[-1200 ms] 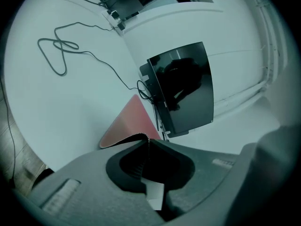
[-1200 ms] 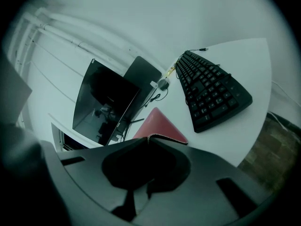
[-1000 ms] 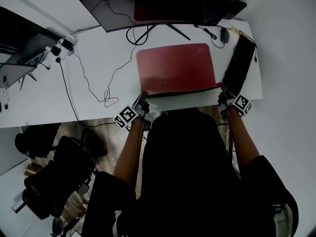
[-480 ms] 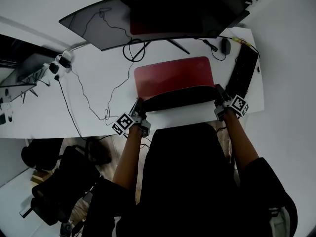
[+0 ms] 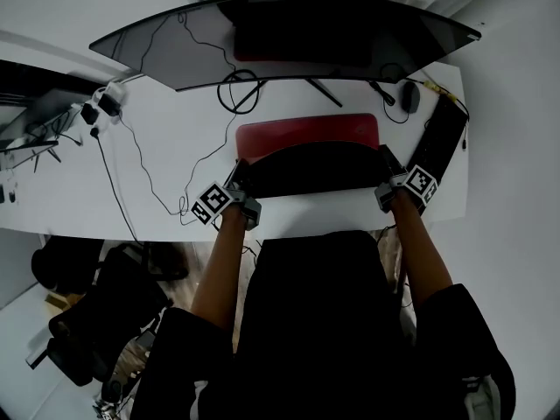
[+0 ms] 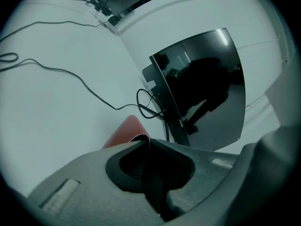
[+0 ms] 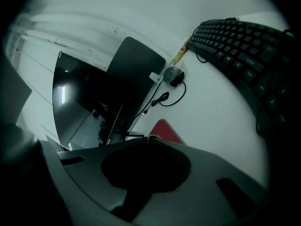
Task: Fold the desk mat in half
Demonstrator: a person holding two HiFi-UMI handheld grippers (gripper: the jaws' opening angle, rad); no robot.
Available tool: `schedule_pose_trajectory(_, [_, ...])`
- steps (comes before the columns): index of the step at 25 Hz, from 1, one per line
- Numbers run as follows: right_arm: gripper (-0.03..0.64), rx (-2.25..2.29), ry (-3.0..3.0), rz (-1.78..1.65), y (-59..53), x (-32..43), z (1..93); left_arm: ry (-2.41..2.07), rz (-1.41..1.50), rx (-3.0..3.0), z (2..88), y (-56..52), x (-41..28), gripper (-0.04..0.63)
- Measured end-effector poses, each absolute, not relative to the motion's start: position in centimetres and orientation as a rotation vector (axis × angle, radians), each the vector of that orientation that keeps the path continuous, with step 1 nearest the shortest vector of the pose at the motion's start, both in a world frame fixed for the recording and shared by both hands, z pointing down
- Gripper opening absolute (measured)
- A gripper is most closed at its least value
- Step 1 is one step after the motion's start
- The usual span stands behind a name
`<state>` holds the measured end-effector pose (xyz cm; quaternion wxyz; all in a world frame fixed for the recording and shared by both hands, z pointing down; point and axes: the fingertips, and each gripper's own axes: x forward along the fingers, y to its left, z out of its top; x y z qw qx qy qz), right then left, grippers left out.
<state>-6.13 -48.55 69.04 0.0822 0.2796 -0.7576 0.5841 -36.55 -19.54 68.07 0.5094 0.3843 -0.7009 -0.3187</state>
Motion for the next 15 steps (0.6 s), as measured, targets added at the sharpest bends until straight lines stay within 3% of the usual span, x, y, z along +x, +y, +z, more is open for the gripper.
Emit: schedule_pose_trajectory(15, [0.015,0.824,-2.196,1.774,-52.7,-10.3,72.1,-1.715,-0.683,0.885,70.5,-24.4,-40.5,0.034])
